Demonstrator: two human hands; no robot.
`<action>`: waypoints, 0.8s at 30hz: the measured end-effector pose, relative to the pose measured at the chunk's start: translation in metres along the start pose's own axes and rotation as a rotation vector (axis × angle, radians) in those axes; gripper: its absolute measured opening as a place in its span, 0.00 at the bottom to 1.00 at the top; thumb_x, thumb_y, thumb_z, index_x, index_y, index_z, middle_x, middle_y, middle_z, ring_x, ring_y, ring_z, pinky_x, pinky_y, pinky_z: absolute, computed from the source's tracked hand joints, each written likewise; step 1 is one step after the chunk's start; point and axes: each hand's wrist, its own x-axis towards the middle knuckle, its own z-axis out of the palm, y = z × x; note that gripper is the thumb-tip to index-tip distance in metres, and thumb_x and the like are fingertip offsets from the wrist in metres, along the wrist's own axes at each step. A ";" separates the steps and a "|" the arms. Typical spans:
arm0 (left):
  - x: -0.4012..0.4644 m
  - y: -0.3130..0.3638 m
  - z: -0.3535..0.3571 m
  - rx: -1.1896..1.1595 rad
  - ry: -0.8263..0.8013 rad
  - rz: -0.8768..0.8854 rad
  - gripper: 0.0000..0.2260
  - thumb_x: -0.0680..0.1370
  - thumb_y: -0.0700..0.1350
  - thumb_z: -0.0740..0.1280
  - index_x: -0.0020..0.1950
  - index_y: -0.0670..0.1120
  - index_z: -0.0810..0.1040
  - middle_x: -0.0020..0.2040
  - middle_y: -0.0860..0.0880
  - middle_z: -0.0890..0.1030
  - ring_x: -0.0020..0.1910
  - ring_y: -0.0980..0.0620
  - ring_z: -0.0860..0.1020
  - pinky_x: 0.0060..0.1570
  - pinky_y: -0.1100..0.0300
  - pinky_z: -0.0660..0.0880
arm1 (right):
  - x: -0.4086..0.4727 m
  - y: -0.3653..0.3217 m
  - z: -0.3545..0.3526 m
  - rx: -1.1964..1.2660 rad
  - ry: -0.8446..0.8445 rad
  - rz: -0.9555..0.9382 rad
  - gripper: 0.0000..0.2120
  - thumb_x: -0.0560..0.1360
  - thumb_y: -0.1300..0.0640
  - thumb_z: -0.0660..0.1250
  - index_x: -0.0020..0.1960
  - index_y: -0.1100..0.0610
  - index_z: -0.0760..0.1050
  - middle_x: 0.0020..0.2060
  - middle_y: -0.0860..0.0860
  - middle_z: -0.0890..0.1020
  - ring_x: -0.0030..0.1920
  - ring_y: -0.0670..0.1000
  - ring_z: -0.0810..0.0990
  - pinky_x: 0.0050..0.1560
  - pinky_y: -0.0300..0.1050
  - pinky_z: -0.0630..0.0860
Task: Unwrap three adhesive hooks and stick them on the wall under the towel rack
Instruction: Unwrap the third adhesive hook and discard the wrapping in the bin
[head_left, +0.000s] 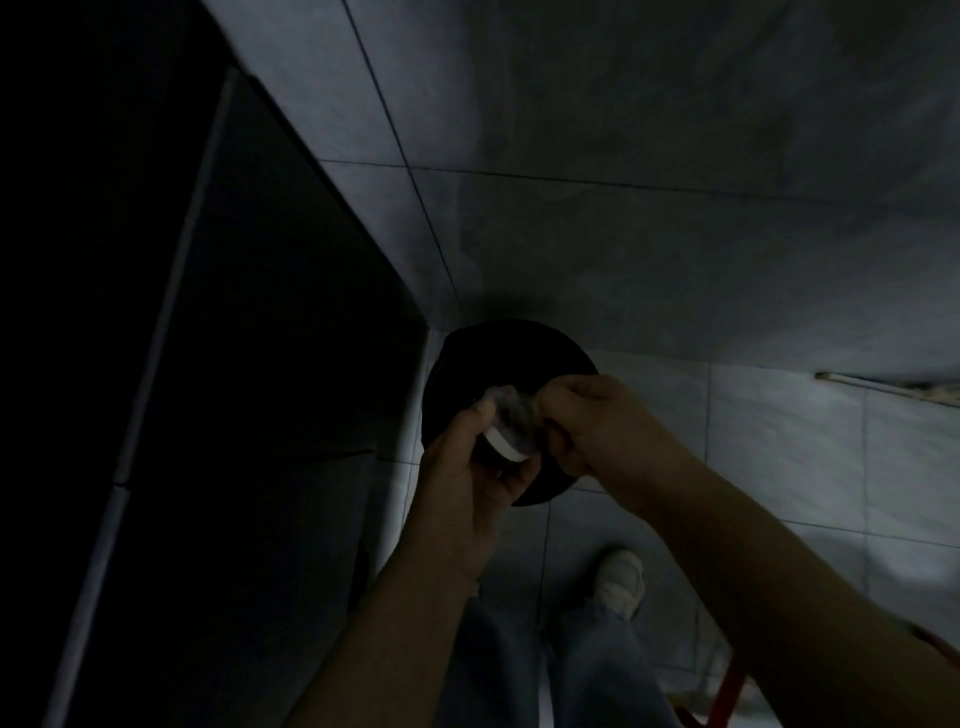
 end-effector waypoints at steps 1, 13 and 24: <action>0.001 0.002 0.000 0.008 -0.018 -0.019 0.17 0.66 0.51 0.69 0.52 0.46 0.82 0.48 0.46 0.84 0.45 0.51 0.83 0.36 0.59 0.80 | -0.001 0.001 -0.003 0.025 -0.008 0.010 0.17 0.73 0.65 0.58 0.26 0.56 0.64 0.18 0.49 0.65 0.19 0.46 0.60 0.21 0.35 0.57; 0.007 0.013 0.010 0.038 0.050 0.147 0.18 0.62 0.50 0.70 0.50 0.47 0.83 0.48 0.47 0.85 0.47 0.52 0.84 0.40 0.59 0.82 | -0.008 0.012 -0.007 0.274 0.131 0.034 0.15 0.74 0.65 0.58 0.28 0.59 0.65 0.22 0.52 0.66 0.20 0.47 0.60 0.22 0.36 0.56; 0.012 0.037 -0.003 0.002 -0.036 -0.008 0.22 0.65 0.53 0.66 0.54 0.43 0.80 0.47 0.47 0.83 0.39 0.52 0.82 0.29 0.64 0.78 | -0.018 0.018 -0.025 0.510 0.158 0.047 0.15 0.75 0.65 0.56 0.29 0.58 0.67 0.21 0.49 0.67 0.20 0.44 0.61 0.20 0.34 0.55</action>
